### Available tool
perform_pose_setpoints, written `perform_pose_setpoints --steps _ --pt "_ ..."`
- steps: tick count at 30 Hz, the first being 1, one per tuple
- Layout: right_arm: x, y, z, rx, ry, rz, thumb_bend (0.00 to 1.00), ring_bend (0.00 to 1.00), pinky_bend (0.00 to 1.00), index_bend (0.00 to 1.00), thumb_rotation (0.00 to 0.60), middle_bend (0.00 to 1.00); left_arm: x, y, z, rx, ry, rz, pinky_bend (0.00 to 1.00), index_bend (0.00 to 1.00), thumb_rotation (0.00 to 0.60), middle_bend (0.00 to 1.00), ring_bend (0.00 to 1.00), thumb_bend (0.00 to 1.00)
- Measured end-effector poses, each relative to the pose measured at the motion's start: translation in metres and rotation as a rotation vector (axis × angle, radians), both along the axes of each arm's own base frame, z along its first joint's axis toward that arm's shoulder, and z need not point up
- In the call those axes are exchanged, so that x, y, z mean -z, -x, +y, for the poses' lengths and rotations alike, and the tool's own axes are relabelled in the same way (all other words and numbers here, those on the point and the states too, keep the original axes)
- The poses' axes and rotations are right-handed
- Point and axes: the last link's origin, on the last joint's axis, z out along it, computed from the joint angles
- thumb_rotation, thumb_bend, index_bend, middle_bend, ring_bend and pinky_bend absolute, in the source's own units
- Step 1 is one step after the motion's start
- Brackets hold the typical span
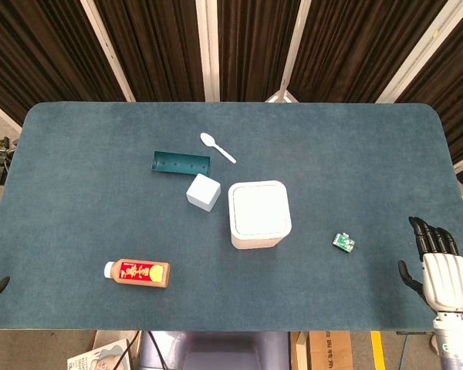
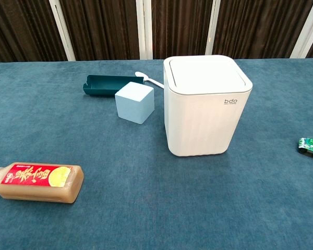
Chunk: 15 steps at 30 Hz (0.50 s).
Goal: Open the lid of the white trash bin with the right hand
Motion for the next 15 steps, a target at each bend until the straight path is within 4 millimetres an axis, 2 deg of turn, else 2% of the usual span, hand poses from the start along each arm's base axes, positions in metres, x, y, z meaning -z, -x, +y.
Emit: perform_pose_setpoints --steps 15 --pt "-0.0016 -0.0006 0.0021 -0.005 0.009 -0.002 0.37 0.16 0.14 0.05 0.6 0.13 -0.0032 -0.0001 -0.0014 0.014 -0.019 -0.002 0.0 0.12 0.6 0.03 0.0 0.02"
